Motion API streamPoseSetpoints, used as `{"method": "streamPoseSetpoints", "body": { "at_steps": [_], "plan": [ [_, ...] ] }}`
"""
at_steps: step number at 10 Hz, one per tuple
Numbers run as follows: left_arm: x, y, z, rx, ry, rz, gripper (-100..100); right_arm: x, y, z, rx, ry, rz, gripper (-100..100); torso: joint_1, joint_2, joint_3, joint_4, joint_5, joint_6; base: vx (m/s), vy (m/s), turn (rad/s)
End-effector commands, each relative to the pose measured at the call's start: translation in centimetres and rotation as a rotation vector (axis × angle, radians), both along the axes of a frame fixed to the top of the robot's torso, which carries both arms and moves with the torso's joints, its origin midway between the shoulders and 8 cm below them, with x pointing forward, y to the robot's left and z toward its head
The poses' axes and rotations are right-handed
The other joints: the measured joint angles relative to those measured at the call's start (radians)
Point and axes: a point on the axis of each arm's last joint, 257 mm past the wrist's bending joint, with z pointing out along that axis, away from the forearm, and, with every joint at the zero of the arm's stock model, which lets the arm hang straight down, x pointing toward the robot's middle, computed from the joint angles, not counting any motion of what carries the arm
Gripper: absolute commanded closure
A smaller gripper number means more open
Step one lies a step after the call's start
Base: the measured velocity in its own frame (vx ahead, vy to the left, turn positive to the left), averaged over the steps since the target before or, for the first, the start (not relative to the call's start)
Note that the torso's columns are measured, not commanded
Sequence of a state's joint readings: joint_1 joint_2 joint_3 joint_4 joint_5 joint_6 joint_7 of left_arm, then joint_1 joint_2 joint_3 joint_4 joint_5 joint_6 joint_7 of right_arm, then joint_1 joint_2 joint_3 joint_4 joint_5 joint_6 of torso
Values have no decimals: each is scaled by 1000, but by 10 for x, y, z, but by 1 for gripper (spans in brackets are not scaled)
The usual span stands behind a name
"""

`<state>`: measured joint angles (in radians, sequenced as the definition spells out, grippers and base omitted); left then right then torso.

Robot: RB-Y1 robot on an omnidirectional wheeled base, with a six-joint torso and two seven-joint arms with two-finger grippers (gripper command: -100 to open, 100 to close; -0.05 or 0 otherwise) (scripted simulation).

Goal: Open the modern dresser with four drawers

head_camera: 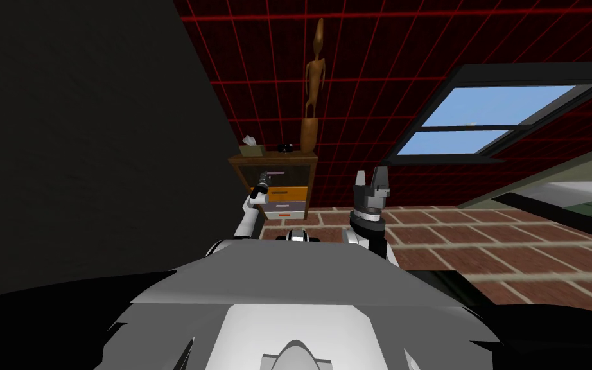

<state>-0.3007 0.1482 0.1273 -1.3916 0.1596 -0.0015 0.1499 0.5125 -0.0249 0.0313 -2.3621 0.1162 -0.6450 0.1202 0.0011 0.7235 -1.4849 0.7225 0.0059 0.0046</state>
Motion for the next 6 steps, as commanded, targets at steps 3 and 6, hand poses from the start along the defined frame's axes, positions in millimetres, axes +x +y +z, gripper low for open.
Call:
{"method": "streamPoseSetpoints", "body": {
  "at_steps": [3,6],
  "plan": [
    [-26,-5,-15,-11,31,-4,100,0,0,0,0,0,0,0,-2,-3,-2,1,-1,3,73,5,-7],
    [-44,-10,-17,-18,45,-6,100,0,0,0,0,0,0,0,1,3,2,1,0,-1,32,10,-14]
  ]
}}
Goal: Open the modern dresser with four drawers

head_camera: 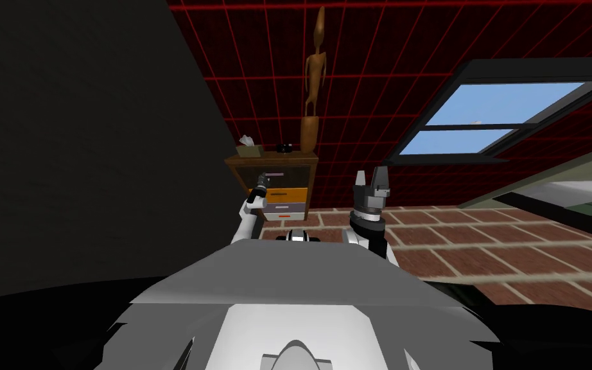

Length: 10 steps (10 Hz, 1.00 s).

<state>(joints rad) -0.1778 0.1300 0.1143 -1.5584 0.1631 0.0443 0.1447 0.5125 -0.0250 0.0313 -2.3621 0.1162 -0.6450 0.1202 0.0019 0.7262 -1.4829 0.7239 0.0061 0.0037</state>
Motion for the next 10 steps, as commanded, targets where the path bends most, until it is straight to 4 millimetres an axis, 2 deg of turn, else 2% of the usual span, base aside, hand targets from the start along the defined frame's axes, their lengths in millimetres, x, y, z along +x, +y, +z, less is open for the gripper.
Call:
{"method": "streamPoseSetpoints", "body": {
  "at_steps": [1,2,4,5,7,9,10],
  "plan": [
    [-18,-9,-11,-13,32,-7,100,0,0,0,0,0,0,0,-1,-5,-3,0,-1,3,95,14,-22],
    [-26,-7,0,-9,8,-3,100,0,0,0,0,0,0,0,-3,-5,-3,0,-2,3,47,1,6],
    [-35,1,-21,-9,45,11,100,0,0,0,0,0,0,0,-3,0,1,0,-1,2,10,0,-3],
    [-45,-8,-11,-18,42,3,100,0,0,0,0,0,0,0,-2,0,1,0,0,2,62,1,-29],
    [-58,-4,3,-12,13,12,100,0,0,0,0,0,0,0,-3,-4,-2,1,-2,3,67,13,-18],
    [-68,3,-12,-11,42,25,100,0,0,0,0,0,0,0,-1,1,1,1,-1,0,14,-3,-10],
    [-76,-6,-1,-20,40,17,100,0,0,0,0,0,0,0,1,1,2,1,0,-1,69,9,-5]
  ]
}}
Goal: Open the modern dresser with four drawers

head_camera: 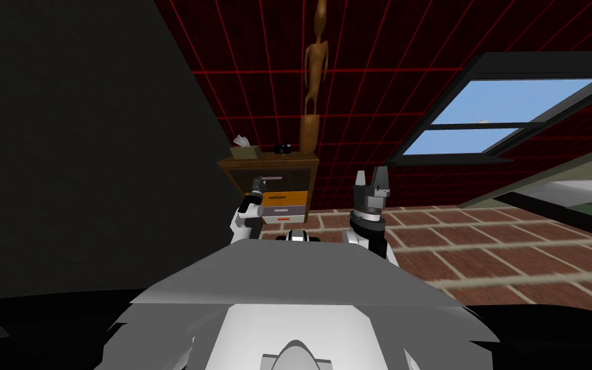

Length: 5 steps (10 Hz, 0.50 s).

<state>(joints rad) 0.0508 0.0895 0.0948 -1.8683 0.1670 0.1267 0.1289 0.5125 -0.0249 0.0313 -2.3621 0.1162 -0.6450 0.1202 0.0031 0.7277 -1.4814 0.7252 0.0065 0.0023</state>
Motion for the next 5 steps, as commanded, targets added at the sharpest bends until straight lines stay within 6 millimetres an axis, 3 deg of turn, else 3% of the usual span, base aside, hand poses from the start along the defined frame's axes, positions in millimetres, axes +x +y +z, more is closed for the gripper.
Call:
{"method": "streamPoseSetpoints", "body": {
  "at_steps": [1,2,4,5],
  "plan": [
    [-21,-6,-8,-13,36,4,100,0,0,0,0,0,0,0,0,-4,-2,0,-1,3,88,23,-21],
    [-29,-3,-3,-9,25,11,100,0,0,0,0,0,0,0,-1,-5,-3,0,-1,3,50,9,-23],
    [-37,2,-12,-7,45,21,100,0,0,0,0,0,0,0,-1,0,0,1,0,0,14,-6,-1],
    [-44,-5,-4,-18,46,17,100,0,0,0,0,0,0,0,1,1,1,1,0,0,62,7,-14]
  ]
}}
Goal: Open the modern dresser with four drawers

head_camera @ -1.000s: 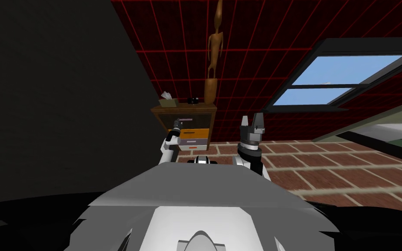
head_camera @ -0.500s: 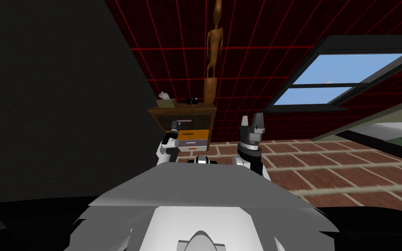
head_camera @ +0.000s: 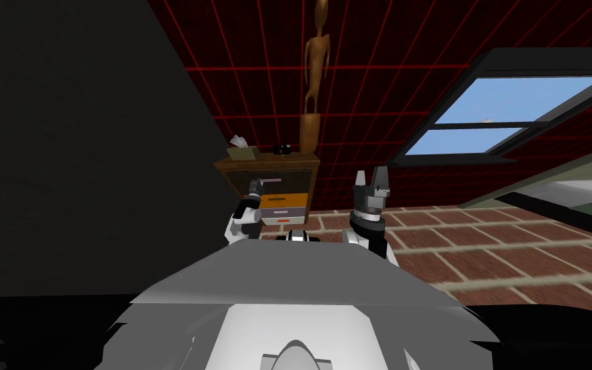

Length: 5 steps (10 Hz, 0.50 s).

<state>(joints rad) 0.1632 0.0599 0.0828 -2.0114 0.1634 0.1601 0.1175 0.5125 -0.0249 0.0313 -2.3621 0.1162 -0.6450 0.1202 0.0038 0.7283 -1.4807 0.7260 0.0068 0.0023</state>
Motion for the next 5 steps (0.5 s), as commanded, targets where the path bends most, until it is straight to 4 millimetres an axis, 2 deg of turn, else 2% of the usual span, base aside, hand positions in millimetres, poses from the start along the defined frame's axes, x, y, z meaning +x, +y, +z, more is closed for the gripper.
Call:
{"method": "streamPoseSetpoints", "body": {
  "at_steps": [1,2,3,4,5],
  "plan": [
    [-20,-3,-9,-13,46,7,100,0,0,0,0,0,0,0,-1,-3,-2,0,-1,2,84,24,-28],
    [-29,0,-1,-7,33,15,100,0,0,0,0,0,0,0,-2,-4,-3,0,-1,2,48,9,-26],
    [-37,3,-1,-4,37,23,100,0,0,0,0,0,0,0,-2,-1,-1,3,-2,-1,23,-7,-7],
    [-38,4,-4,-4,42,25,100,0,0,0,0,0,0,0,0,3,2,4,-2,-2,9,-12,9],
    [-35,3,8,0,10,21,100,0,0,0,0,0,0,0,1,4,3,4,-1,-2,-3,-8,7]
  ]
}}
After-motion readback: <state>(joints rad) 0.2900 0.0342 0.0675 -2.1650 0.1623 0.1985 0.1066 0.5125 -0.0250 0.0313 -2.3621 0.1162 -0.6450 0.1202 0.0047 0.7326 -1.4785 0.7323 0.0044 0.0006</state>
